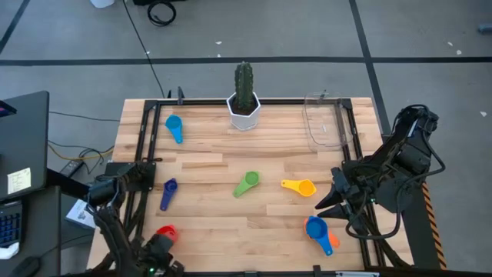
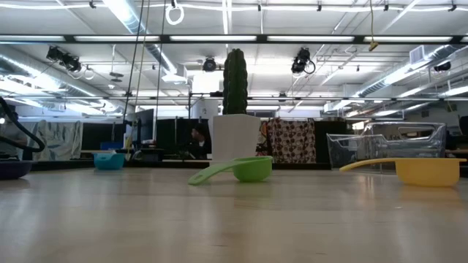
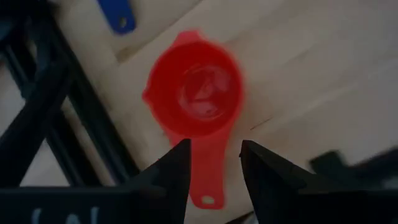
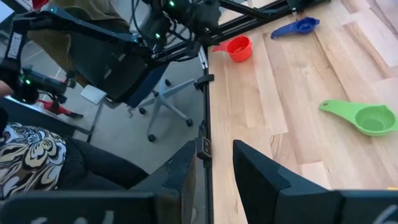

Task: Nest measuring cups in basket
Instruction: Move the red measuring cup to the center of the table

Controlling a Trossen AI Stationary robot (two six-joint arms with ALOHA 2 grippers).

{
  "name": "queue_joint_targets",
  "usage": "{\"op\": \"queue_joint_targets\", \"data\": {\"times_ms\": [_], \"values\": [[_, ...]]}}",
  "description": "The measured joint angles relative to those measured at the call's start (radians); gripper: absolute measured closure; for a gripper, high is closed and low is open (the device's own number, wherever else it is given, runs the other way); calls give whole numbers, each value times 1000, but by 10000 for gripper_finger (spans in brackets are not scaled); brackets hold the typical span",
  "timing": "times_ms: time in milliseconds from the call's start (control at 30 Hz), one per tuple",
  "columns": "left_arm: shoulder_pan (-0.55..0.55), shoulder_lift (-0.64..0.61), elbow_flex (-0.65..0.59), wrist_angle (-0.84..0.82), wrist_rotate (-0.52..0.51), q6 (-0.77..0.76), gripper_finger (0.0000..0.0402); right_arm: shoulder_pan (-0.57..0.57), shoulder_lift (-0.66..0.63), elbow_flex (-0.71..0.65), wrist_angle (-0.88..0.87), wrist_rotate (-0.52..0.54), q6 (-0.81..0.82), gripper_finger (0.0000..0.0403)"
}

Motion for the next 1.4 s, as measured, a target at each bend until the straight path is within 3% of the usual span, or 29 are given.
{"op": "queue_joint_targets", "data": {"times_ms": [333, 800, 1200, 1400], "values": [[63, 0, -98, 177, -42, 38, 256, 0, 0, 0, 92, 0, 4, 293], [117, 0, -144, 160, -38, 136, 256, 0, 0, 0, 130, -9, 8, 293], [122, 4, -145, 164, 4, 112, 256, 0, 0, 0, 134, -18, 56, 293], [120, 5, -243, 290, 22, 113, 257, 0, 0, 0, 134, -18, 54, 293]]}}
